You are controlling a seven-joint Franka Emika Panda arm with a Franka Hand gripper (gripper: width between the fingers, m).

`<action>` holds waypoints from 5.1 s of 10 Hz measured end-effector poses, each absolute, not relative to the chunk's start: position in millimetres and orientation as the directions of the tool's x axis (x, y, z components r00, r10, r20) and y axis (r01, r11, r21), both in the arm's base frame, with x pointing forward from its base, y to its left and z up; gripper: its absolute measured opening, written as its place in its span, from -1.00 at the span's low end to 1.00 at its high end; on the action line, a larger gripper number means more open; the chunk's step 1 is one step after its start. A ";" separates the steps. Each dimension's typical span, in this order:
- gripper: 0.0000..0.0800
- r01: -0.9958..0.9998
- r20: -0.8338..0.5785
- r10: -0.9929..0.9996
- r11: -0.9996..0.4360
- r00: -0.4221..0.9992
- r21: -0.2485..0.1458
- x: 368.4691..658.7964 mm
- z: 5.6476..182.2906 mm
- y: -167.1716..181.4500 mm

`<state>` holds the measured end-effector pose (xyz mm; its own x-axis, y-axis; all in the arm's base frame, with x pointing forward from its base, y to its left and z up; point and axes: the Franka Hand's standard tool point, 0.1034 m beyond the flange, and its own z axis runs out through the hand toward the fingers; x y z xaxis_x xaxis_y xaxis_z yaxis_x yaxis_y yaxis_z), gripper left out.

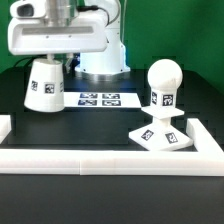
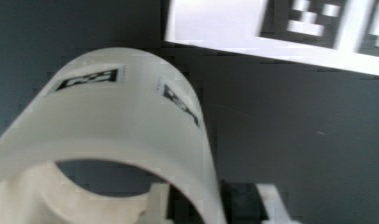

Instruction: Assemble lamp

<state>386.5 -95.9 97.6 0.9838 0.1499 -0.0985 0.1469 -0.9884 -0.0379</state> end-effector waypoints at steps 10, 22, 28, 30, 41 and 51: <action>-0.89 0.107 -0.081 0.111 -0.993 0.991 -0.050 450.7 153.6 -23.2; -0.89 0.029 -0.104 0.042 -0.991 0.994 -0.132 529.9 246.0 65.5; -0.88 -0.060 -0.139 -0.045 -0.993 0.989 -0.105 545.7 220.8 105.1; -0.88 -0.046 -0.153 -0.030 -0.994 0.988 -0.100 544.2 205.1 117.3; -0.88 -0.014 -0.120 -0.006 -0.998 0.993 -0.066 553.1 169.6 118.2; -0.68 -0.015 -0.113 -0.008 -0.998 0.994 -0.058 556.5 145.3 119.3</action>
Offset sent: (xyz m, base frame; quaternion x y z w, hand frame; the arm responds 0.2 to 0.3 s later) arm 0.0426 0.0481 0.0403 -0.0121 -0.0025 0.0055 0.9999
